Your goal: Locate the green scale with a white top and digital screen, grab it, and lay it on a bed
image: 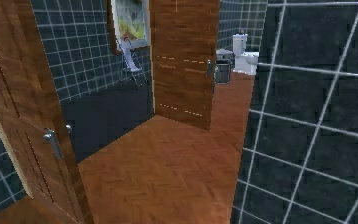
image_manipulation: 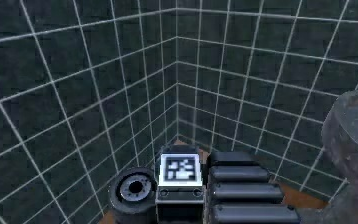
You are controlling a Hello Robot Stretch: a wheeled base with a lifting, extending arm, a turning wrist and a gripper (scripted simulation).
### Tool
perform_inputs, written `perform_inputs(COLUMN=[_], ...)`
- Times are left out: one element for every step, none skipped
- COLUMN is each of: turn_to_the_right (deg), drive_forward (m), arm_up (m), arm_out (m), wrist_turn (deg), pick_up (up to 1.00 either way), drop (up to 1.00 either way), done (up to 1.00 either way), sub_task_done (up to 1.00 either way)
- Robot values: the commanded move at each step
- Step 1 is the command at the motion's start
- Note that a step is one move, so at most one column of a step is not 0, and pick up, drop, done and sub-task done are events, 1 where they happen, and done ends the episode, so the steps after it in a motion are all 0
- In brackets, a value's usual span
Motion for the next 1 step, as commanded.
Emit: perform_inputs(turn_to_the_right=[-6.0], drive_forward=[0.0], arm_up=[0.0], arm_out=[0.0], wrist_turn=[0.0], pick_up=[0.0], drop=[0.0], done=[0.0], sub_task_done=[0.0])
